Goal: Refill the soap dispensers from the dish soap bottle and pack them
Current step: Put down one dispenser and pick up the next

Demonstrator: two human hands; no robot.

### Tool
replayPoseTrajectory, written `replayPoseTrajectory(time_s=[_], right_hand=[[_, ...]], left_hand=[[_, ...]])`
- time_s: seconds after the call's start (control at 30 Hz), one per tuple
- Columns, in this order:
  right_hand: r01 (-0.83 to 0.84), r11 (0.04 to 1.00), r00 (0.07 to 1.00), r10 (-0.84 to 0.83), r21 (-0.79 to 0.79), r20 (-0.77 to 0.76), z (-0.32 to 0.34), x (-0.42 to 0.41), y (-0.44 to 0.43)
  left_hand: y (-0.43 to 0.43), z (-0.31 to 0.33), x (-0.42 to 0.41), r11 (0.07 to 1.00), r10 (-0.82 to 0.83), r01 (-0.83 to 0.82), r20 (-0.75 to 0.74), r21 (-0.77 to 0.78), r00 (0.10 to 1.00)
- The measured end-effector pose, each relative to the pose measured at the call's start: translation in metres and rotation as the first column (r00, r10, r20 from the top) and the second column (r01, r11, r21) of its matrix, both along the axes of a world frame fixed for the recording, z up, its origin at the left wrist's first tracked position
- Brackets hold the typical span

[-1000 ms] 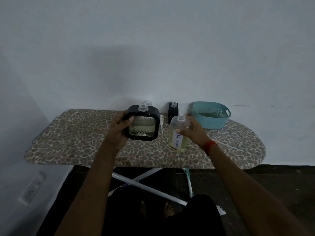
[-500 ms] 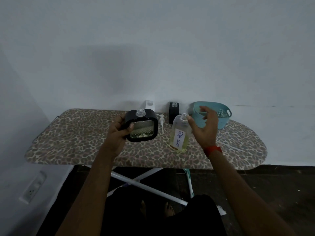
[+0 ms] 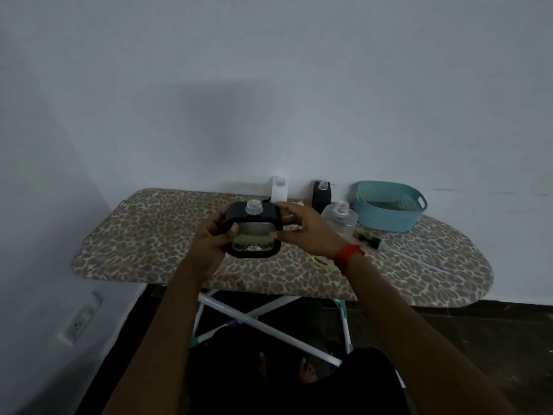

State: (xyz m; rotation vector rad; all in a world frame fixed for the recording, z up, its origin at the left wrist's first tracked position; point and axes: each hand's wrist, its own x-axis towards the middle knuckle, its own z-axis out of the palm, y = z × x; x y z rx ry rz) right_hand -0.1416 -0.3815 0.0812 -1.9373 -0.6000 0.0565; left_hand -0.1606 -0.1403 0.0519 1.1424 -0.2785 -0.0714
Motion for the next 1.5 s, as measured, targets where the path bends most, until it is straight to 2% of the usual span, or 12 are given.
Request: replayPoseTrajectory(time_s=[0.23, 0.37, 0.5, 0.67, 0.77, 0.97, 1.17, 1.33, 1.5], right_hand=[[0.032, 0.998, 0.999, -0.033, 0.048, 0.035, -0.035, -0.005, 0.018], [0.088, 0.996, 0.995, -0.090, 0.031, 0.052, -0.043, 0.003, 0.024], [0.117, 0.993, 0.990, -0.118, 0.022, 0.075, -0.042, 0.021, 0.027], [0.259, 0.965, 0.961, -0.261, 0.033, 0.088, -0.049, 0.058, 0.048], [0.349, 0.935, 0.932, -0.354, 0.068, 0.080, -0.051, 0.084, 0.071], [0.513, 0.855, 0.858, -0.513, 0.079, -0.018, -0.075, 0.138, 0.118], [0.592, 0.806, 0.802, -0.585, 0.031, -0.123, -0.100, 0.169, 0.150], [0.613, 0.790, 0.784, -0.611, -0.019, -0.110, -0.114, 0.182, 0.167], [0.588, 0.808, 0.805, -0.589, -0.047, -0.064, -0.116, 0.186, 0.174]], left_hand=[[0.018, -0.022, -0.005, 0.998, 0.046, -0.045, -0.042, 0.033, 0.998], [0.028, -0.032, 0.004, 0.969, 0.155, -0.148, -0.025, 0.197, 0.988], [0.032, -0.031, 0.022, 0.850, 0.267, -0.293, 0.121, 0.438, 0.956], [0.050, -0.034, 0.074, 0.731, 0.416, -0.449, 0.186, 0.514, 0.890], [0.051, -0.024, 0.112, 0.684, 0.438, -0.500, 0.248, 0.531, 0.864], [0.067, -0.032, 0.205, 0.731, 0.358, -0.390, 0.172, 0.561, 0.918], [0.071, -0.066, 0.269, 0.667, 0.258, -0.315, 0.187, 0.675, 0.948], [0.068, -0.082, 0.291, 0.637, 0.229, -0.303, 0.202, 0.709, 0.952], [0.072, -0.098, 0.300, 0.599, 0.252, -0.322, 0.209, 0.734, 0.945]])
